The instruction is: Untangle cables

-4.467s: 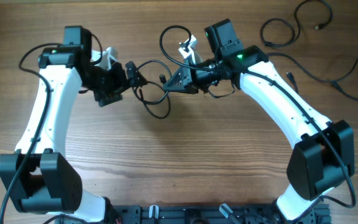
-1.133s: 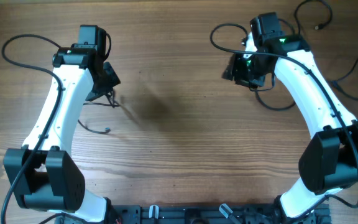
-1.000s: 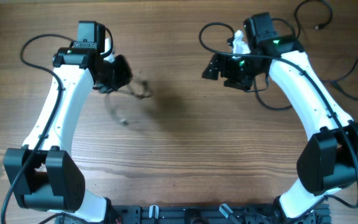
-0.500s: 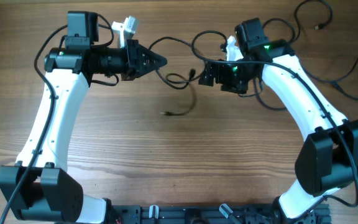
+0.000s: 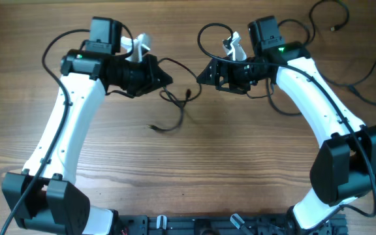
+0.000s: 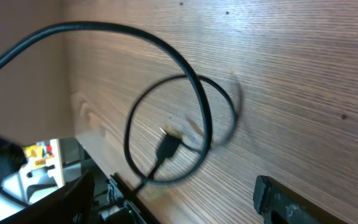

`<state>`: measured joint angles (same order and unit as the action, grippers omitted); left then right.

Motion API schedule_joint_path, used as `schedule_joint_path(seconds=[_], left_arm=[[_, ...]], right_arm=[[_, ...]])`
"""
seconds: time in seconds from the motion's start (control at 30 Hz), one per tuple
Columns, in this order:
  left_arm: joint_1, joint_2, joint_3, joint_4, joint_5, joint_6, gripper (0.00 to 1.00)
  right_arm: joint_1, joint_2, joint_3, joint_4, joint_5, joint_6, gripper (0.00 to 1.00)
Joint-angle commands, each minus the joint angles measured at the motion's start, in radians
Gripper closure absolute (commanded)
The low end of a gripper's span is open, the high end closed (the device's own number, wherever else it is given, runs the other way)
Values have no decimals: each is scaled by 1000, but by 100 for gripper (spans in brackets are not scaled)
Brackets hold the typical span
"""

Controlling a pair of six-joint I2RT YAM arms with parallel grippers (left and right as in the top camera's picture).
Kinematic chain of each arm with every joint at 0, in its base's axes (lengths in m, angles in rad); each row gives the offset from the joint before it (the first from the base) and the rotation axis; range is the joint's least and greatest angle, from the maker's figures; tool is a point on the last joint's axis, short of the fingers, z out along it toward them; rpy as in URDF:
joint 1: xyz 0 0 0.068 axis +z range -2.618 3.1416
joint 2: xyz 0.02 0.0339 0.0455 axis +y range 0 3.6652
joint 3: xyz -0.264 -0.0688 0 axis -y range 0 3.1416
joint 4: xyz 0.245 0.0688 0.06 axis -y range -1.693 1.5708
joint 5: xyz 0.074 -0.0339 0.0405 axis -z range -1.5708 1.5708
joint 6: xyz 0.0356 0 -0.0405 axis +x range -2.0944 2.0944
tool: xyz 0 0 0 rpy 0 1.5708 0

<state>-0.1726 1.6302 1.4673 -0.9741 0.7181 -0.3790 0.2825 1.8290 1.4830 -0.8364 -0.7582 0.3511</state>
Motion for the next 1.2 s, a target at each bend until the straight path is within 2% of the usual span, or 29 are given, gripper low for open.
schedule_joint_path(seconds=[0.0, 0.07, 0.13, 0.17, 0.2, 0.27, 0.3, 0.33, 0.4, 0.57, 0.77, 0.83, 0.93, 0.97, 1.1, 1.13, 1.17], left_arm=[[-33, -22, 16, 23, 97, 5, 96], [-28, -22, 16, 32, 200, 5, 96], [-20, -22, 16, 48, 313, 5, 96], [-12, -23, 16, 58, 359, 5, 96], [-7, -23, 16, 61, 358, 5, 96], [40, -23, 16, 46, 240, 4, 96], [70, -23, 16, 15, 133, -17, 96], [119, -22, 16, -50, -46, -72, 96], [198, -22, 16, -130, -184, -78, 96], [320, -22, 16, -198, -242, -71, 96], [325, -22, 16, -236, -326, -70, 96], [325, -22, 16, -254, -326, -70, 96], [325, -22, 16, -253, -327, -71, 96], [325, -22, 16, -246, -327, -71, 96], [325, -22, 16, -237, -327, -75, 96], [325, -22, 16, -237, -327, -75, 96], [325, -22, 16, -235, -327, -75, 96]], right_arm=[[58, 18, -4, -36, 208, 20, 16], [91, 20, -4, -93, 428, 81, 18], [102, 27, -4, -128, 504, 94, 20], [101, 30, -4, -145, 546, 97, 23], [101, 30, -4, -162, 609, 113, 25], [87, 30, -4, -238, 842, 209, 26], [76, 30, -4, -259, 890, 210, 26], [52, 30, -4, -288, 953, 210, 26], [0, 30, -4, -306, 997, 233, 26], [-96, 30, -4, -290, 914, 225, 26], [-103, 30, -4, -256, 887, 224, 27], [-103, 30, -4, -208, 735, 153, 27], [-95, 30, -4, -84, 327, -98, 25], [-69, 30, -4, -48, 142, -203, 21], [64, 30, -4, -46, 79, -257, 21], [126, 30, -4, -40, 74, -238, 22], [163, 30, -4, -30, 88, -198, 29]])
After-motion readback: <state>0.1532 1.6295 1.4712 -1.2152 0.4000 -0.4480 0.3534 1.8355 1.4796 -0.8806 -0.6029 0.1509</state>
